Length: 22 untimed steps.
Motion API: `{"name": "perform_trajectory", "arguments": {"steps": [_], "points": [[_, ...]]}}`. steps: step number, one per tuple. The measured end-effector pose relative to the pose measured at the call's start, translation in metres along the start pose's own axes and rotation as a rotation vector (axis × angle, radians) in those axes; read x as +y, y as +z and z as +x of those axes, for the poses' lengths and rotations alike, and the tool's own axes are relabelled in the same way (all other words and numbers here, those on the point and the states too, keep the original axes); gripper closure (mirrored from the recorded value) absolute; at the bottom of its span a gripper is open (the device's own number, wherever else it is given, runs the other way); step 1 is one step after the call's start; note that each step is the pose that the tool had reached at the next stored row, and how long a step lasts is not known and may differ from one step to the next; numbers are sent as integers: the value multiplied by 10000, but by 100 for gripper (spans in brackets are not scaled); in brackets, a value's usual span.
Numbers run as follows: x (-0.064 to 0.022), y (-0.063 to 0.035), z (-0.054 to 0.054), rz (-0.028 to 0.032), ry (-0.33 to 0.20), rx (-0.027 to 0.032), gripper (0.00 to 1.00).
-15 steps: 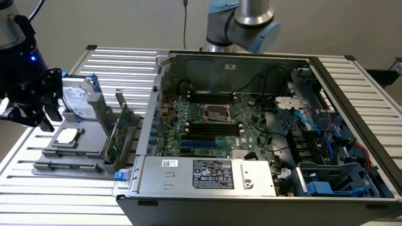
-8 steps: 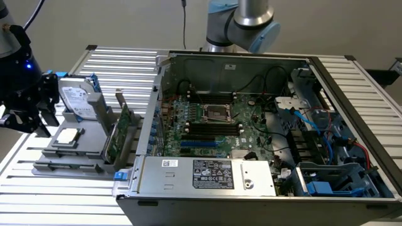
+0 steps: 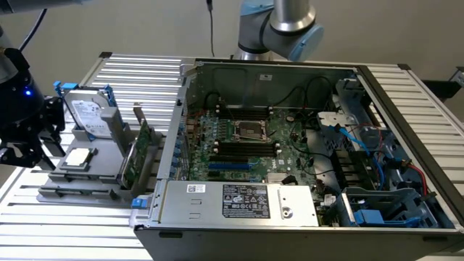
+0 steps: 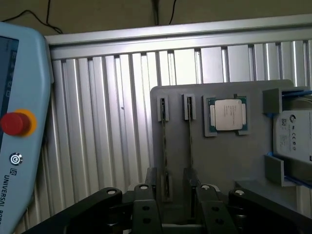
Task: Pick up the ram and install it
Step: 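Pick up the ram and move it above insertion slot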
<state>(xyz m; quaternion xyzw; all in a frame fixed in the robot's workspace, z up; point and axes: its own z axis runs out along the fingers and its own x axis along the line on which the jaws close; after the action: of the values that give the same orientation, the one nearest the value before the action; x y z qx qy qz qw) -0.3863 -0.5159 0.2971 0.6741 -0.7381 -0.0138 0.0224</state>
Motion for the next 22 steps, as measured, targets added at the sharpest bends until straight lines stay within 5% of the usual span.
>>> {"name": "perform_trajectory", "arguments": {"steps": [22], "points": [[-63, 365, 190, -23, -50, -252, 64]]}}
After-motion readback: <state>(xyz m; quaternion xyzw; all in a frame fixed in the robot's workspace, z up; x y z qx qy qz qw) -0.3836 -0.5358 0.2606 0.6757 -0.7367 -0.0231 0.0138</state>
